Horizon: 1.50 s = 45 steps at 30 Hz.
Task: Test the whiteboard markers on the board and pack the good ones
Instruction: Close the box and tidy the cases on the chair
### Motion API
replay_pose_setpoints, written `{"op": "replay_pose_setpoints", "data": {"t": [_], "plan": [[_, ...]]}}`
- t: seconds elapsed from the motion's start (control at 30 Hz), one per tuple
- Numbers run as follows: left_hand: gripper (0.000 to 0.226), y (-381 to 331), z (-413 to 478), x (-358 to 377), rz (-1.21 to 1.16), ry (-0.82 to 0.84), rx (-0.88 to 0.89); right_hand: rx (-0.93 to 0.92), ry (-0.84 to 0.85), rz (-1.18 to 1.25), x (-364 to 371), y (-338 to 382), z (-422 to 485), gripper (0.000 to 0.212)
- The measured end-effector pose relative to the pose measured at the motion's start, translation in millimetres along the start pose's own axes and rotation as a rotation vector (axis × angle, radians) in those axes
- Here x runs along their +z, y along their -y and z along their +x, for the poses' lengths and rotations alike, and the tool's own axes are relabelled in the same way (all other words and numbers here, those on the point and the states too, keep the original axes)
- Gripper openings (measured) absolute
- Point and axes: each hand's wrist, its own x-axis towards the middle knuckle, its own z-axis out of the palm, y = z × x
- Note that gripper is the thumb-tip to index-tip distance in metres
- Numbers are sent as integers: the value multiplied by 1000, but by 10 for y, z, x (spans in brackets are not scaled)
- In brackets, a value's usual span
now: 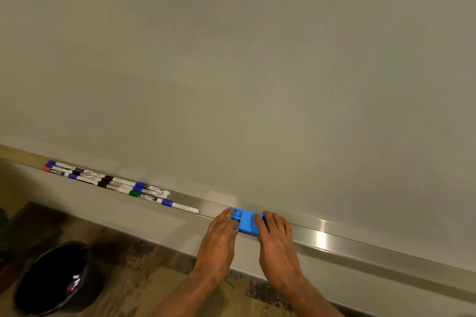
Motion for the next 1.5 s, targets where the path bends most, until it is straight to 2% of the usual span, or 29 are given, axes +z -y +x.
{"op": "replay_pose_setpoints", "data": {"t": [0.23,0.53,0.8,1.17,1.23,1.33,1.5], "plan": [[39,504,328,235,75,6,45,25,47,-14,416,88,358,90],[50,854,545,452,156,-42,96,50,74,-18,814,108,583,88],[59,1017,653,634,210,43,71,56,63,-21,1075,24,682,89],[67,1128,678,783,232,101,54,32,26,42,1233,-45,685,103],[66,1128,677,790,240,107,47,61,18,100,1202,-44,679,101],[67,1122,666,800,274,121,45,60,-18,170,1169,-35,669,86],[65,1101,681,767,297,103,83,84,-26,145,1166,-48,672,81]]}}
